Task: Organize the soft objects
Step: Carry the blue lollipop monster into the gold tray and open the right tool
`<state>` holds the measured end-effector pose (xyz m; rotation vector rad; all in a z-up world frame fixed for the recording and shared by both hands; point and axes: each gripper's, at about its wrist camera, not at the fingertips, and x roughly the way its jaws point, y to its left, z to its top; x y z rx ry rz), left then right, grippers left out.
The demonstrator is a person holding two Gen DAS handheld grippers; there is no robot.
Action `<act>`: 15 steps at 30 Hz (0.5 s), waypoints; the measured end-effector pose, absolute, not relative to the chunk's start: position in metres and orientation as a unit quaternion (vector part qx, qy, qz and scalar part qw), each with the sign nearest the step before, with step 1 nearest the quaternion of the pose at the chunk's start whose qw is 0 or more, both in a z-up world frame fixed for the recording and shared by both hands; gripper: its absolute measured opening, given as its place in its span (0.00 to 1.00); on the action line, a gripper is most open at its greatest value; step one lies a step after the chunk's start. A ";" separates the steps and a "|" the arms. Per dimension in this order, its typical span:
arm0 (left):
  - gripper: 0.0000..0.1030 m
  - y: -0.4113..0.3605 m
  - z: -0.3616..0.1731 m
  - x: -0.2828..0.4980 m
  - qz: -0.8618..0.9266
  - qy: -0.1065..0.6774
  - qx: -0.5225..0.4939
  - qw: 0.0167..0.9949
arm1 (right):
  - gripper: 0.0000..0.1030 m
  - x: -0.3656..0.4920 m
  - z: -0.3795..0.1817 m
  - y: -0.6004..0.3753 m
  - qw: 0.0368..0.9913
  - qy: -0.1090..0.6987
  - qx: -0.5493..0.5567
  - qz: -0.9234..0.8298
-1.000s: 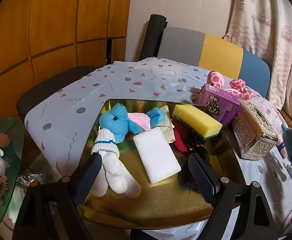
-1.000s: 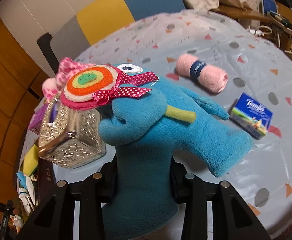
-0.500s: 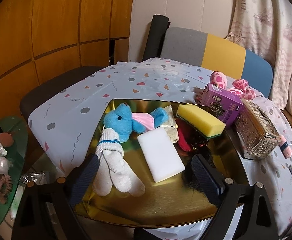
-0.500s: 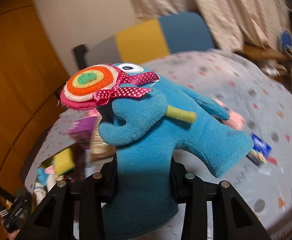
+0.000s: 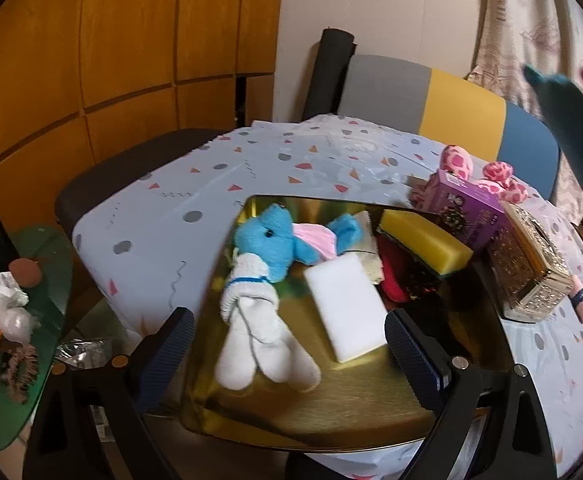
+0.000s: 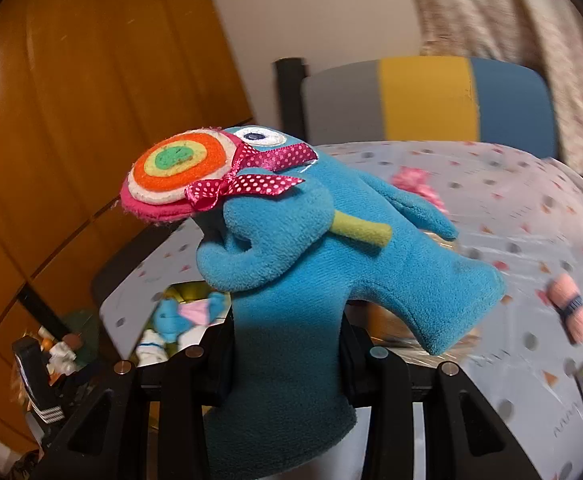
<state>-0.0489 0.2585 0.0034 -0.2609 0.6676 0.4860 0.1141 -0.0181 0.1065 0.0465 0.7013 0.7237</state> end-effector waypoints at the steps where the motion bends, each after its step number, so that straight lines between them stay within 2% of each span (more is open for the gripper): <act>1: 0.94 0.260 0.004 -0.050 0.240 0.322 -0.125 0.907 | 0.38 0.114 0.107 -0.007 0.873 0.337 0.017 0.352; 9: 0.94 0.285 0.004 -0.065 0.277 0.317 -0.139 0.896 | 0.38 0.109 0.084 0.099 0.846 0.361 -0.042 0.389; 15: 0.94 0.315 0.001 -0.080 0.315 0.314 -0.167 0.880 | 0.39 0.100 0.035 0.168 0.826 0.391 -0.111 0.390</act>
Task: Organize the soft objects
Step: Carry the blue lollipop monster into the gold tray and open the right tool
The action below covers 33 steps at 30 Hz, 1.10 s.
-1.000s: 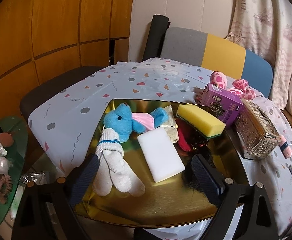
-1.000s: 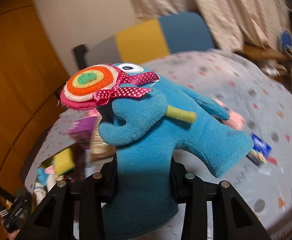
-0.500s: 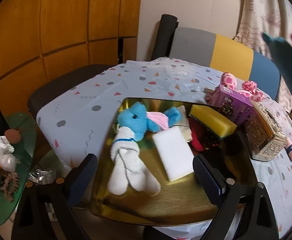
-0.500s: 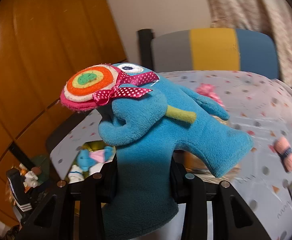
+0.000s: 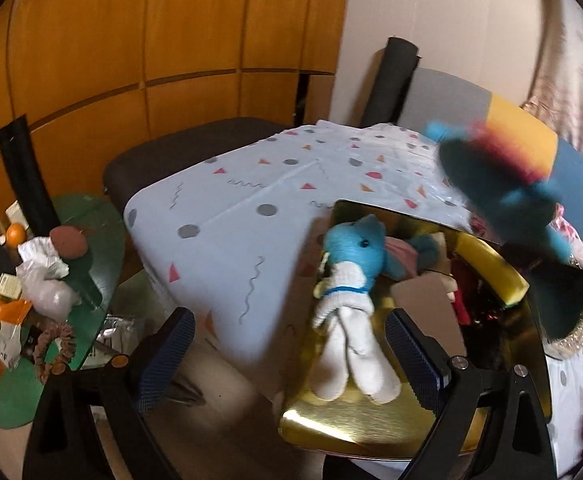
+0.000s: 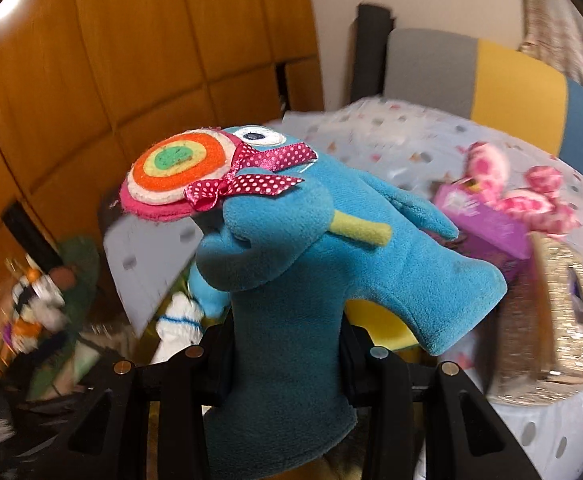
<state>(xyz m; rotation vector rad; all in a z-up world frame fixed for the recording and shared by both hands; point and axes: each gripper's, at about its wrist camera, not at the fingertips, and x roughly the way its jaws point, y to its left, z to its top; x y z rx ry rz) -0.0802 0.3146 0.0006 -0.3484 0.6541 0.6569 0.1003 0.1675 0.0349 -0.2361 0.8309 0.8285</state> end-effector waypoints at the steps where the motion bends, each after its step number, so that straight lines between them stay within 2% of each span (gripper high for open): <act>1: 0.94 0.318 0.000 -0.082 0.319 0.314 -0.172 0.878 | 0.39 0.102 0.022 0.177 0.823 0.400 -0.123 0.385; 5: 0.94 0.324 -0.004 -0.087 0.323 0.318 -0.179 0.873 | 0.42 0.106 -0.025 0.208 0.803 0.433 -0.162 0.376; 9: 0.94 0.323 -0.007 -0.089 0.321 0.322 -0.180 0.872 | 0.48 0.112 -0.030 0.212 0.783 0.461 -0.139 0.393; 11: 0.94 0.323 -0.008 -0.088 0.319 0.324 -0.183 0.872 | 0.64 0.113 -0.027 0.205 0.776 0.468 -0.128 0.403; 13: 0.94 0.322 -0.009 -0.087 0.317 0.325 -0.181 0.872 | 0.71 0.112 -0.019 0.198 0.780 0.458 -0.118 0.409; 21: 0.94 0.318 -0.007 -0.085 0.312 0.323 -0.178 0.876 | 0.71 0.088 0.005 0.173 0.781 0.429 -0.122 0.438; 22: 0.94 0.317 -0.007 -0.085 0.311 0.322 -0.178 0.876 | 0.69 0.084 0.003 0.173 0.781 0.424 -0.133 0.438; 23: 0.94 0.317 -0.007 -0.085 0.311 0.322 -0.177 0.876 | 0.58 0.081 0.001 0.174 0.781 0.423 -0.140 0.438; 26: 0.94 0.313 -0.006 -0.083 0.306 0.323 -0.175 0.879 | 0.35 0.082 -0.010 0.184 0.785 0.421 -0.163 0.423; 29: 0.94 0.306 -0.003 -0.082 0.299 0.321 -0.168 0.883 | 0.29 0.087 -0.014 0.193 0.786 0.422 -0.159 0.423; 33: 0.94 0.300 0.000 -0.081 0.292 0.322 -0.161 0.886 | 0.31 0.091 -0.013 0.192 0.782 0.428 -0.146 0.430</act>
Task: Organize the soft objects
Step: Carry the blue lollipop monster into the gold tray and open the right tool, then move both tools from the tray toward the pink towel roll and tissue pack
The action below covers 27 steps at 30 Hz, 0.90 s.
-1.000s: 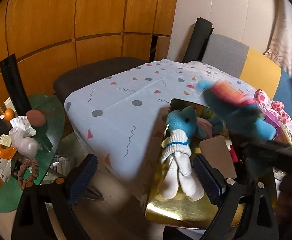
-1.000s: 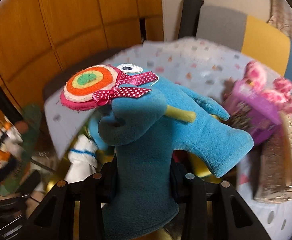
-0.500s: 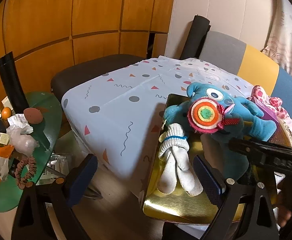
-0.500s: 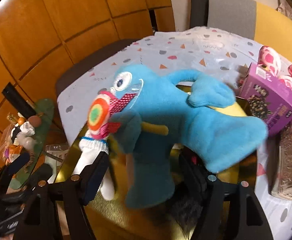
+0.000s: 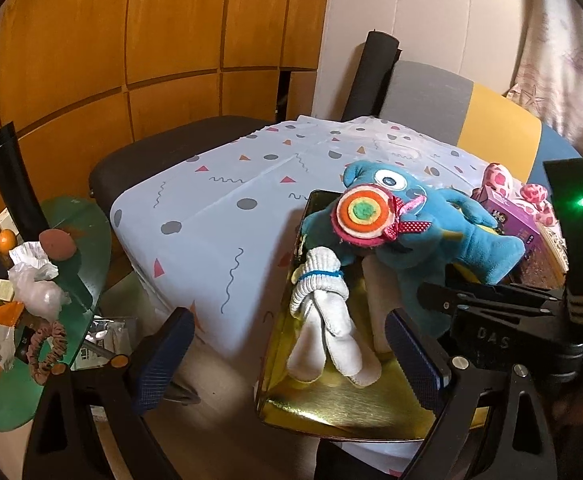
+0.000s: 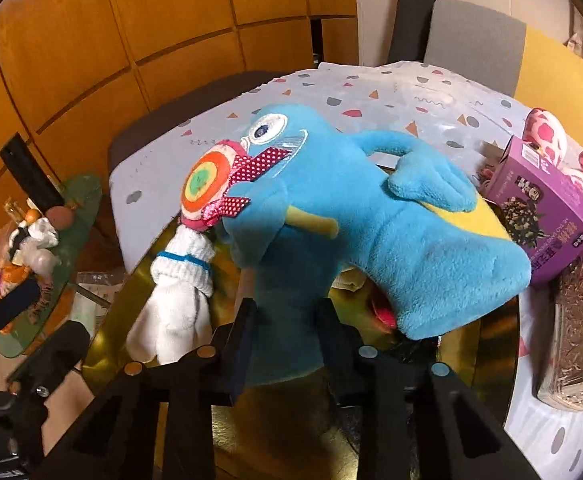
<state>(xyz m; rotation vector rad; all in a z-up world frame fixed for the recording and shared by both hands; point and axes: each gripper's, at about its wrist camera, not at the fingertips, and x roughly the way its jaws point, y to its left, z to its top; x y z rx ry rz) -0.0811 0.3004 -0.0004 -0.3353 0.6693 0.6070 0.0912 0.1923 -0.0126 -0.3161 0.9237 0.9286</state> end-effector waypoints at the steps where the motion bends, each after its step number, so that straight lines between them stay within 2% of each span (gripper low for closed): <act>1: 0.94 0.299 0.000 -0.081 0.291 0.322 -0.161 0.887 | 0.33 0.092 -0.012 0.189 0.780 0.431 -0.140 0.432; 5: 0.94 0.298 0.000 -0.081 0.291 0.323 -0.158 0.887 | 0.43 0.091 -0.005 0.171 0.788 0.424 -0.120 0.430; 27: 0.94 0.240 0.010 -0.059 0.216 0.331 -0.107 0.912 | 0.44 0.107 0.042 0.000 0.889 0.339 -0.069 0.302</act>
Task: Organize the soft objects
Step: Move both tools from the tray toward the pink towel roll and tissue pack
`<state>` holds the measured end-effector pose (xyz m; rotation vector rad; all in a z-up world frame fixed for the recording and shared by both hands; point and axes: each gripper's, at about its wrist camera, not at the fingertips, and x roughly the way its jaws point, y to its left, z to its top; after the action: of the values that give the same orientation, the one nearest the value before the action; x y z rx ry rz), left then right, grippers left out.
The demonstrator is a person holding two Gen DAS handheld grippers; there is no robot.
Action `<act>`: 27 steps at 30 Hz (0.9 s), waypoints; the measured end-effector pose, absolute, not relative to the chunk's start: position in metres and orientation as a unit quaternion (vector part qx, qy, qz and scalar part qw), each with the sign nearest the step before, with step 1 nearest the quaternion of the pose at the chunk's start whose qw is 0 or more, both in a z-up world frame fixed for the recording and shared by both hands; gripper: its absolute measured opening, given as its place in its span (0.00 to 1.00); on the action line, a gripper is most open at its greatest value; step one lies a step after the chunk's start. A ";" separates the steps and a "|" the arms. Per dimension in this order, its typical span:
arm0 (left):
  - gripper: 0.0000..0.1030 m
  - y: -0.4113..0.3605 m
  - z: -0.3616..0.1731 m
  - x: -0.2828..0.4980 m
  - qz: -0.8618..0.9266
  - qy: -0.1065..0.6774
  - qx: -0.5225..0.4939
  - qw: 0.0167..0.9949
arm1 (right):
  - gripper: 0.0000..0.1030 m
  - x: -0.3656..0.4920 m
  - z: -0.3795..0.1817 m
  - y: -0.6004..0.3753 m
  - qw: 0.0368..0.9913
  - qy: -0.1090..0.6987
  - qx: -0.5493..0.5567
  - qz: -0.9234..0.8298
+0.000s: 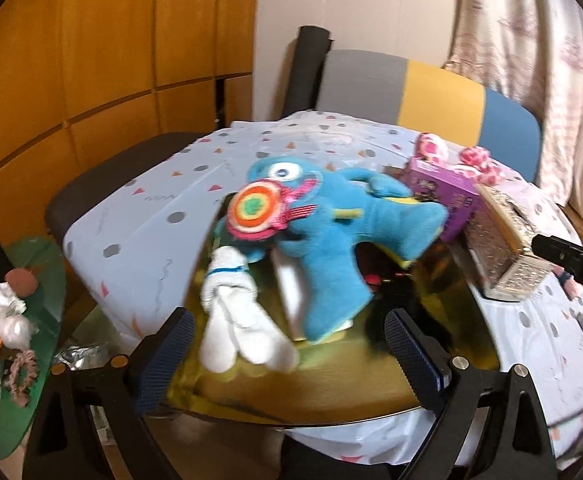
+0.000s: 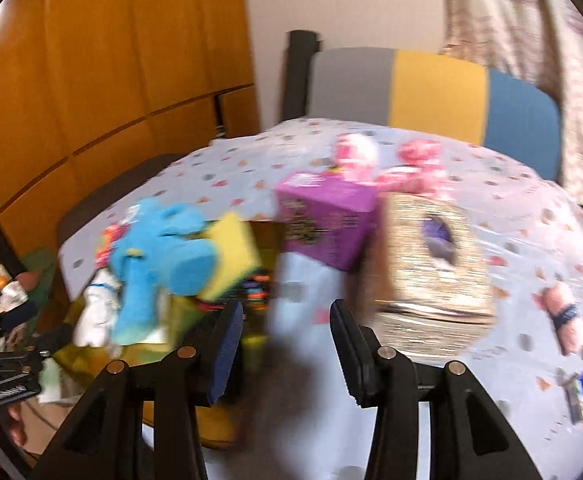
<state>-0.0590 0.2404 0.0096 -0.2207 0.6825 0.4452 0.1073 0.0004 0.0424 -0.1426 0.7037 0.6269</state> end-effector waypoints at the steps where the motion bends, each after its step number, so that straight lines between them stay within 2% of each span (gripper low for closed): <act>1: 0.94 0.236 0.011 -0.056 0.207 0.331 -0.106 0.914 | 0.44 0.111 0.042 -0.011 0.893 0.339 -0.065 0.290; 7: 0.94 0.215 0.014 -0.042 0.184 0.336 -0.090 0.919 | 0.44 0.148 0.029 -0.103 0.913 0.366 -0.032 0.178; 12: 0.94 0.190 0.020 -0.028 0.139 0.341 -0.070 0.927 | 0.44 0.185 0.012 -0.206 0.916 0.397 0.043 0.047; 18: 0.94 0.149 0.033 -0.009 0.070 0.342 -0.043 0.936 | 0.44 0.198 -0.013 -0.332 0.896 0.392 0.168 -0.125; 23: 0.94 0.102 0.040 0.013 0.013 0.349 -0.005 0.937 | 0.44 0.181 -0.030 -0.393 0.851 0.376 0.334 -0.151; 27: 0.94 0.058 0.047 0.032 -0.046 0.352 0.022 0.935 | 0.44 0.178 -0.035 -0.399 0.840 0.379 0.361 -0.142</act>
<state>0.0320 0.0579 0.0471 0.0441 0.7195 -0.0937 0.1776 -0.3991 -0.0348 0.7634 0.8010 -0.3011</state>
